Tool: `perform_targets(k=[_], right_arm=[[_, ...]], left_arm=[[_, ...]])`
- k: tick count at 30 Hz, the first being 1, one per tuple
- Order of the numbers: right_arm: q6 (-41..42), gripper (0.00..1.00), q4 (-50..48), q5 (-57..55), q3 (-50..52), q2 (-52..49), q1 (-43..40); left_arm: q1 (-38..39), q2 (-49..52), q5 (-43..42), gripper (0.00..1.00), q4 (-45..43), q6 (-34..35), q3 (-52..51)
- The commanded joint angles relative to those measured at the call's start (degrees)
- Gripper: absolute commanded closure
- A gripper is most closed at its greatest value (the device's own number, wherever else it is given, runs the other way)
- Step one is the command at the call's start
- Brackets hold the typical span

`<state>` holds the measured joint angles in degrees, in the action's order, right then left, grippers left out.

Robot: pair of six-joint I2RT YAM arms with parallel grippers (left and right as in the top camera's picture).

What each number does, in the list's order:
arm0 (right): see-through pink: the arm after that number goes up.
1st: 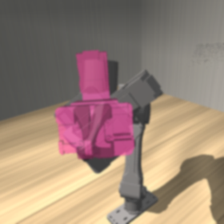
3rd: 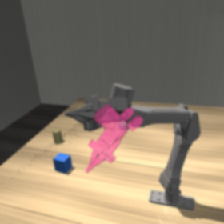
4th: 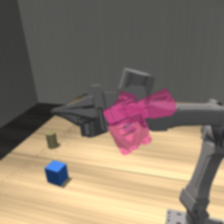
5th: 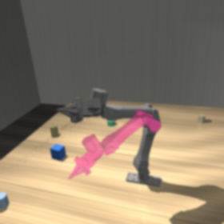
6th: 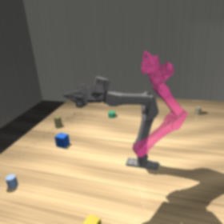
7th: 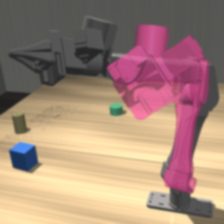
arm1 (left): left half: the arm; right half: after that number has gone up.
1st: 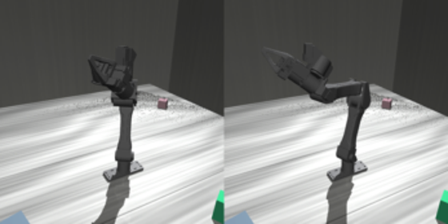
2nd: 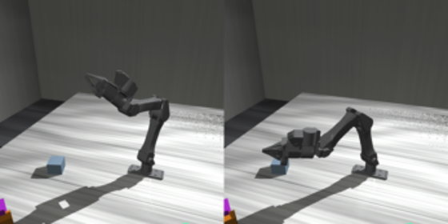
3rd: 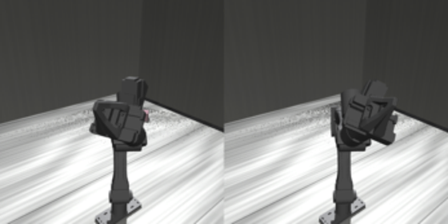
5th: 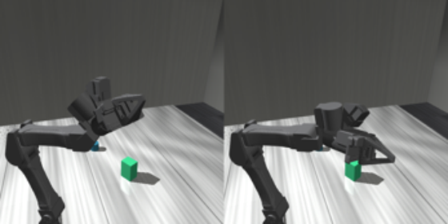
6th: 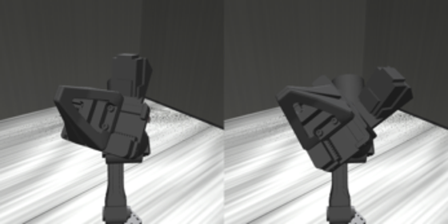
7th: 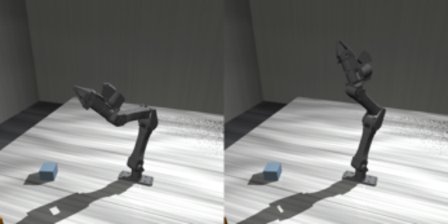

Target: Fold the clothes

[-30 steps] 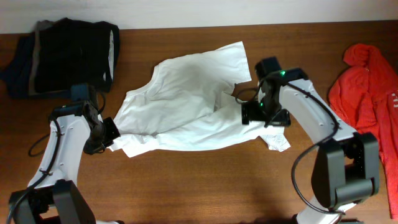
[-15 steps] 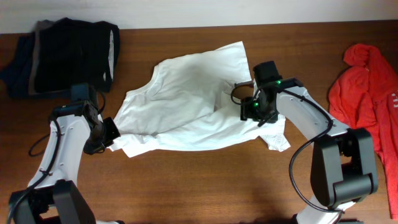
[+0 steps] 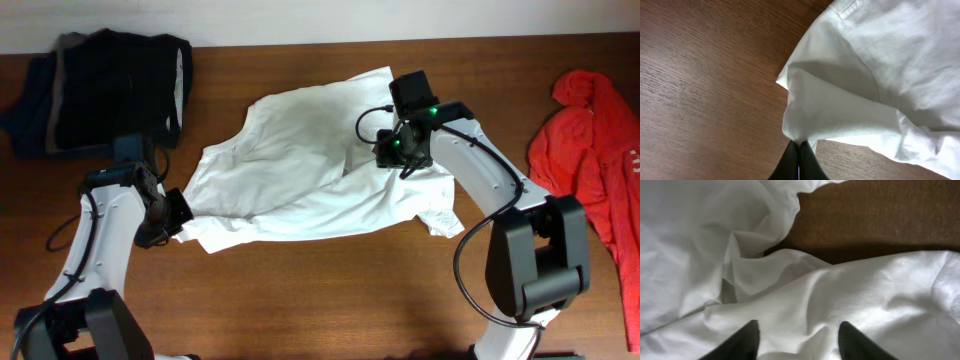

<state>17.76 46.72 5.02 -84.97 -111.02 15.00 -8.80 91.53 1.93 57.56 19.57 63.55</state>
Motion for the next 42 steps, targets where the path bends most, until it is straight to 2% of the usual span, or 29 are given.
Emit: perform_targets(k=[1, 3, 5, 7, 8, 11, 13, 14, 15, 16, 17, 19, 20, 23, 25, 26, 27, 28, 29, 30, 33, 35, 36, 37, 39, 40, 41, 42], right_arm=[[-1.01, 0.24, 5.77, -2.71, -1.7, -1.2, -0.74], [-0.98, 0.22, 13.64, -5.14, -5.7, -0.35, -3.76], [-0.83, 0.15, 21.38, -4.15, -10.27, 1.55, -9.92], [-0.85, 0.09, 23.12, -2.84, -10.34, 2.25, -14.69], [-1.84, 0.08, 24.06, 1.2, -8.96, 2.23, -17.73], [-13.16, 0.26, 17.84, 18.97, 2.67, 2.19, -22.8], [-14.56, 0.28, 9.68, 26.08, 10.23, 1.95, -23.32], [-14.53, 0.28, 2.43, 29.86, 15.17, 1.9, -22.69], [-14.27, 0.28, -0.57, 30.34, 16.83, 1.9, -22.08], [-14.14, 0.32, -2.89, 30.34, 17.79, 1.9, -21.55], [-13.68, 0.41, -4.0, 30.32, 17.81, 1.9, -20.94], [-10.69, 0.93, -5.07, 29.7, 17.79, 1.9, -20.63], [-8.39, 0.96, -4.22, 29.2, 17.22, 2.03, -20.72], [-8.24, 0.94, 9.9, 22.99, 5.92, 2.03, -20.35], [-5.05, 0.92, 16.24, 12.55, -1.84, 2.03, -17.62], [-1.46, 0.84, 16.06, 6.16, -3.37, 2.03, -14.16], [-0.24, 0.64, 14.25, 5.27, -3.34, 0.92, -9.11], [-0.37, 0.18, 13.44, 5.22, -3.34, -0.63, -5.2], [-0.94, 0.05, 13.27, 5.18, -3.34, -1.9, -2.84], [-1.81, 0.01, 13.29, 4.76, -3.34, -2.91, -0.76], [-3.37, 0.01, 18.95, 4.39, -5.29, -3.02, -4.39], [-4.2, 0.01, 24.52, 4.61, -7.87, -2.71, -11.89], [-6.34, 0.01, 24.74, 5.81, -7.91, -2.54, -13.64], [-12.63, 0.01, 25.4, 8.98, -7.87, -2.56, -16.65], [-14.82, 0.01, 26.8, 9.42, -6.43, -2.62, -19.65], [-14.82, 0.1, 25.79, 9.68, -4.15, -2.62, -20.22], [-14.86, 0.33, 22.95, 10.34, -0.59, -2.62, -20.28], [-16.52, 0.38, 19.41, 13.35, 3.02, -2.62, -20.28]], left_arm=[[-0.35, 0.15, -0.2, 0.99, -0.02, 0.52, 0.26], [-0.35, 0.15, -0.2, 0.99, 0.09, 0.52, 0.26], [-0.35, 0.15, -0.2, 0.99, 0.09, 0.52, 0.26], [-0.35, 0.15, -0.2, 0.99, 0.07, 0.52, 0.26], [-0.35, 0.15, -0.2, 0.99, 0.04, 0.52, 0.26], [-0.35, 0.15, -0.22, 0.99, -0.13, 0.55, 0.26], [-0.35, 0.15, -0.24, 0.99, -0.5, 0.55, 0.26], [-0.35, 0.15, -0.24, 0.99, -0.55, 0.55, 0.26], [-0.35, 0.15, -0.24, 0.99, -0.55, 0.55, 0.26], [-0.35, 0.15, -0.24, 0.99, -0.52, 0.55, 0.26], [-0.35, 0.15, -0.24, 0.99, -0.52, 0.55, 0.26], [-0.35, 0.15, -0.22, 0.99, -0.5, 0.52, 0.26], [-0.35, 0.15, -0.22, 0.99, -0.48, 0.52, 0.26], [-0.35, 0.15, -0.22, 0.99, -0.37, 0.55, 0.26], [-0.35, 0.15, -0.22, 0.99, -0.68, 0.55, 0.26], [-0.35, 0.15, -0.24, 0.99, -0.98, 0.55, 0.26], [-0.35, 0.15, -0.24, 0.98, -1.14, 0.55, 0.26], [-0.35, 0.15, -0.24, 0.98, -1.14, 0.55, 0.26], [-0.35, 0.15, -0.22, 0.99, -1.14, 0.55, 0.26], [-0.35, 0.15, -0.22, 0.99, -1.14, 0.52, 0.26], [-0.35, 0.15, -0.22, 0.98, -0.9, 0.52, 0.24], [-0.35, 0.15, -0.22, 0.98, -0.9, 0.52, 0.24], [-0.35, 0.15, -0.22, 0.98, -0.92, 0.52, 0.24], [-0.35, 0.15, -0.22, 0.98, -0.96, 0.52, 0.24], [-0.35, 0.15, -0.22, 0.98, -0.96, 0.52, 0.24], [-0.35, 0.15, -0.22, 0.98, -0.96, 0.52, 0.24], [-0.35, 0.15, -0.24, 0.98, -0.96, 0.52, 0.24], [-0.35, 0.15, -0.22, 0.98, -0.96, 0.52, 0.24]])
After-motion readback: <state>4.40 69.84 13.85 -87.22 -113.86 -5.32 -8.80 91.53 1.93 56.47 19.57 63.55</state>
